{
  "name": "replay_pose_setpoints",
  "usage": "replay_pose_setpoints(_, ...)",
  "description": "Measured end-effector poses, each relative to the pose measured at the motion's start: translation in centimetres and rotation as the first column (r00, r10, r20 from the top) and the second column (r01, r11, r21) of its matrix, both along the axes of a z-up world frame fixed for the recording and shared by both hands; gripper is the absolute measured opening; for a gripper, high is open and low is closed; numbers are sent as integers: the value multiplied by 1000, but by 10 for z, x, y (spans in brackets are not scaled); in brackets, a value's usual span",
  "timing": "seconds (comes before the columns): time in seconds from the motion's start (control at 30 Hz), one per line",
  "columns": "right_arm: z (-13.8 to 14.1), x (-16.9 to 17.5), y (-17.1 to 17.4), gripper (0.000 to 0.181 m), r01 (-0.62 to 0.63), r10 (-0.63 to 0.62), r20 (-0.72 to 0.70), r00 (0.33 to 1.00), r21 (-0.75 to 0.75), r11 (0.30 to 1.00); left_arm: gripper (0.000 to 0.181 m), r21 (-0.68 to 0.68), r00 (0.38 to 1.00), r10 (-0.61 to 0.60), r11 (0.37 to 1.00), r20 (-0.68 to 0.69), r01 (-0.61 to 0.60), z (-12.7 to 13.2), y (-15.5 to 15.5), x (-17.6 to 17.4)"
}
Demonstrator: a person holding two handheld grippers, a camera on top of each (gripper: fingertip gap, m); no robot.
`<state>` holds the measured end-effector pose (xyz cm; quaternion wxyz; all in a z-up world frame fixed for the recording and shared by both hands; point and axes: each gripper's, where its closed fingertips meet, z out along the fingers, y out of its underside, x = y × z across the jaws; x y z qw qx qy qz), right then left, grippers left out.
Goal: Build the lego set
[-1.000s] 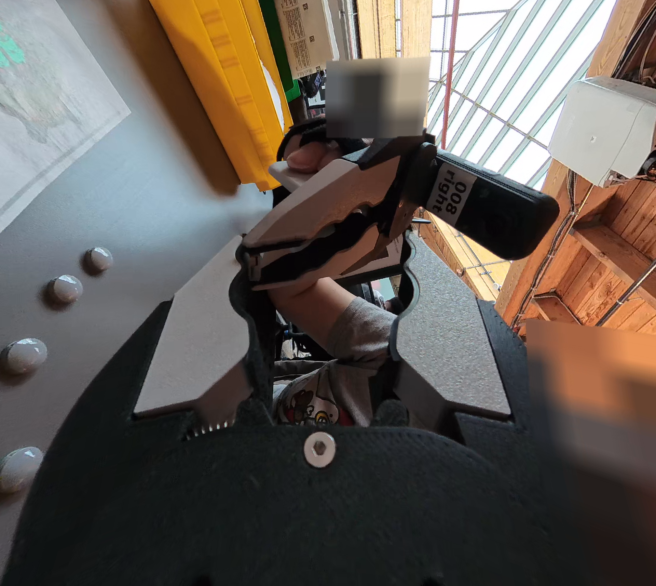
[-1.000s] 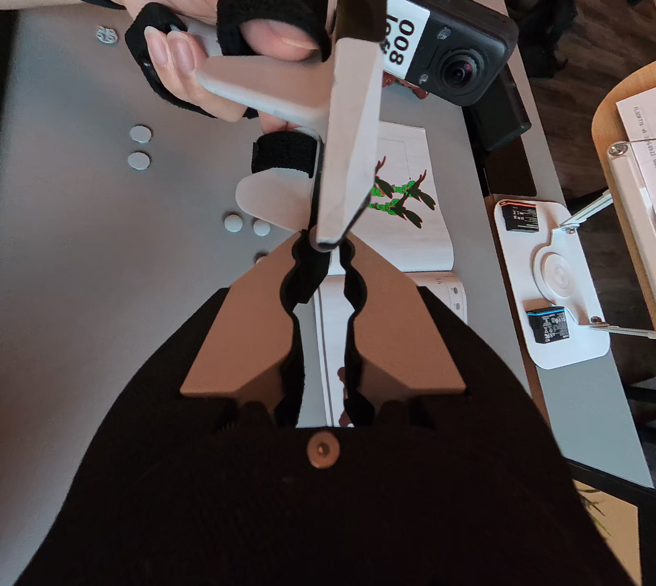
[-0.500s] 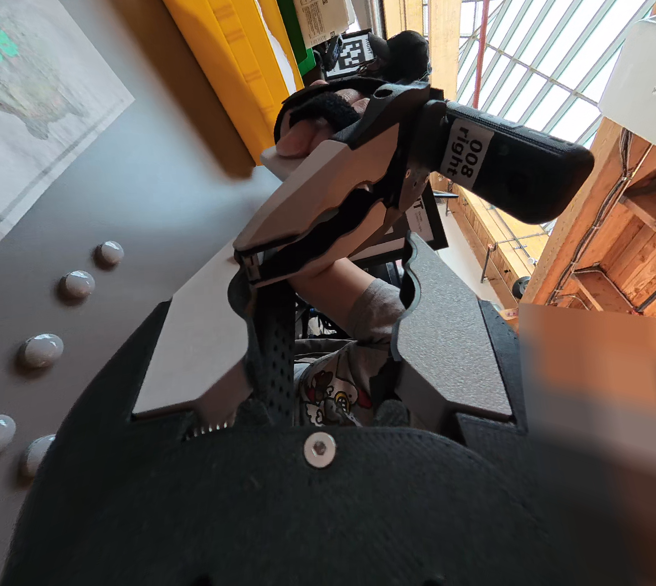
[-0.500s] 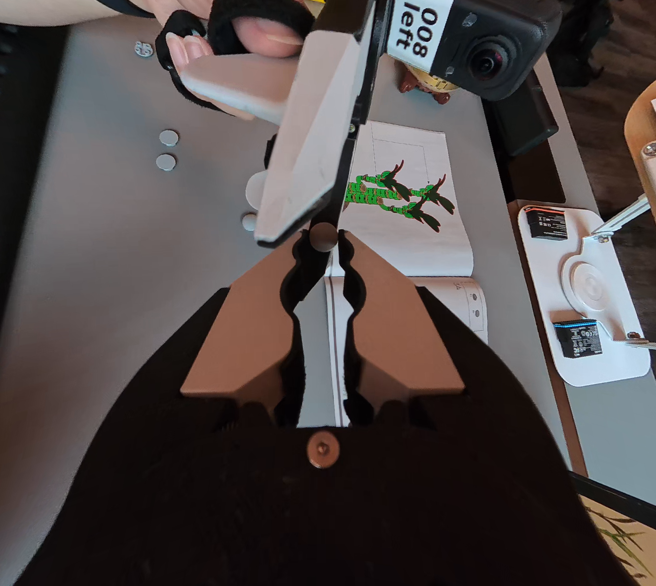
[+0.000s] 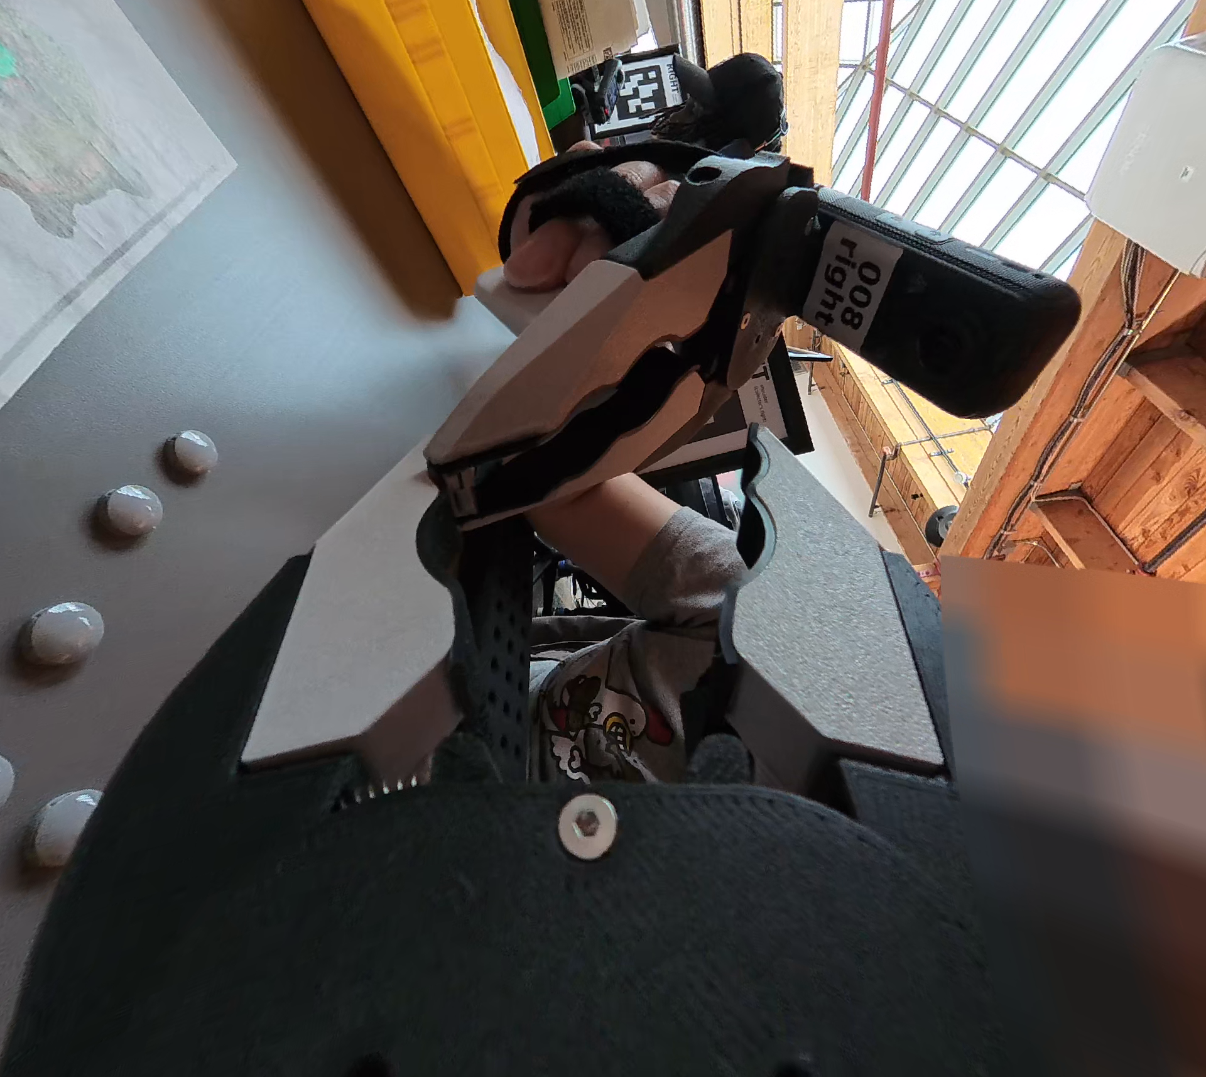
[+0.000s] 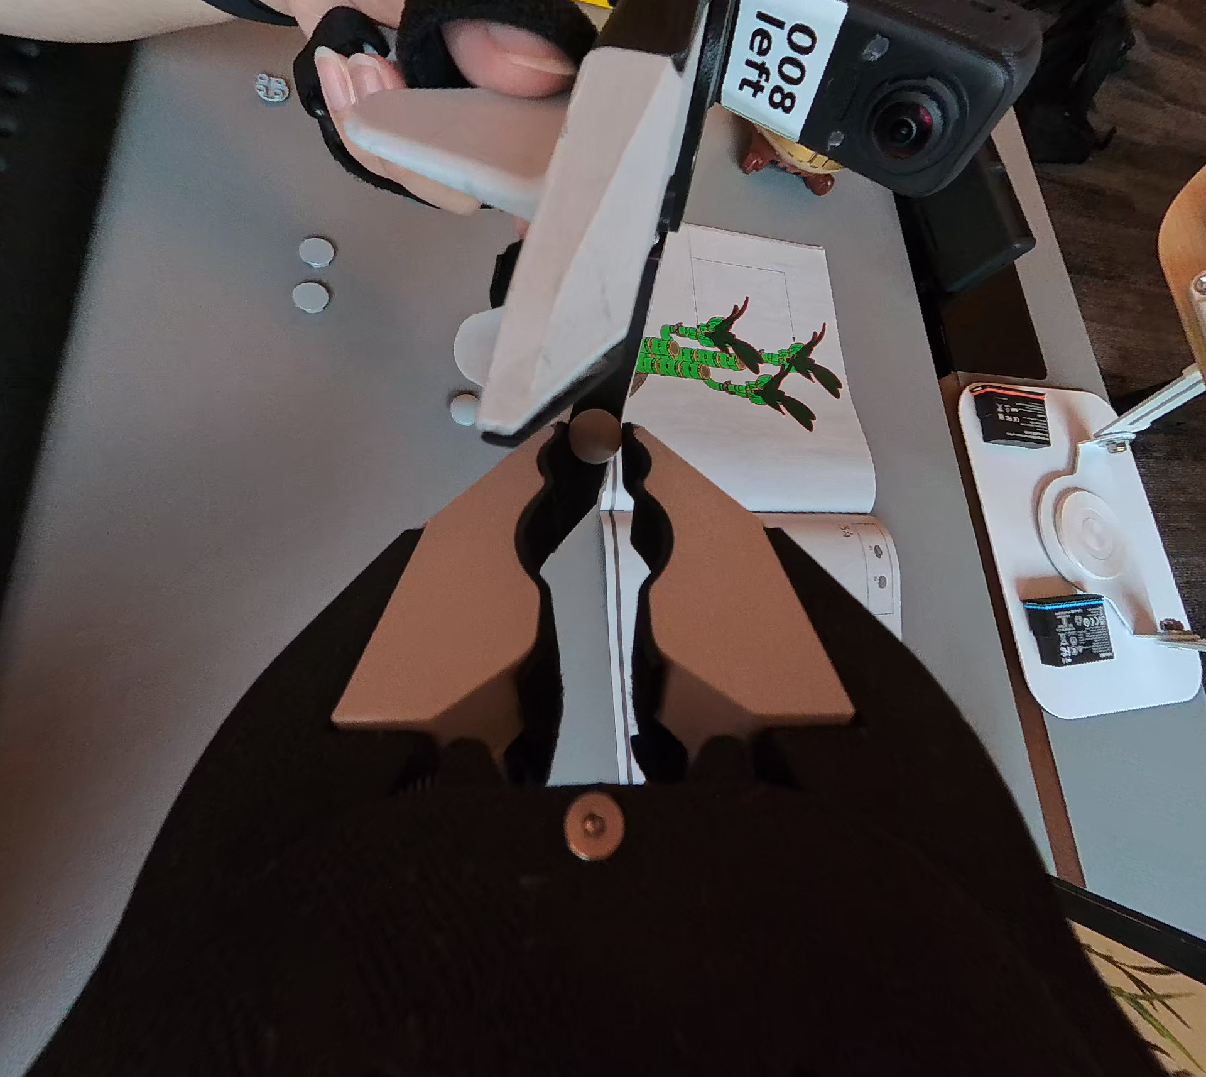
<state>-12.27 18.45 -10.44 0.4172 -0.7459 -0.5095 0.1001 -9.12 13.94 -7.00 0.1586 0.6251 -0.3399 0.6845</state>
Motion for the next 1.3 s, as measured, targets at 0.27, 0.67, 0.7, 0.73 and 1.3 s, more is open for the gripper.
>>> replay_pose_setpoints(0.27,12,-2,0,15,-24,23,15,1000,88,996,75,-46,999,-2,999,39,3,9,3,-2)
replay_pose_setpoints(0.67,22,-3,-1,15,-35,27,48,998,170,985,64,-46,998,27,999,59,-24,11,15,-5)
replay_pose_setpoints(0.7,24,-2,0,15,-31,21,55,998,182,983,60,-30,998,38,999,57,-36,9,19,-6)
replay_pose_setpoints(0.73,26,0,0,15,-25,13,63,998,193,981,55,-6,997,52,999,54,-51,6,24,-6)
replay_pose_setpoints(1.3,26,12,7,15,36,-68,136,988,224,974,5,147,992,92,984,84,-104,-5,35,-3)
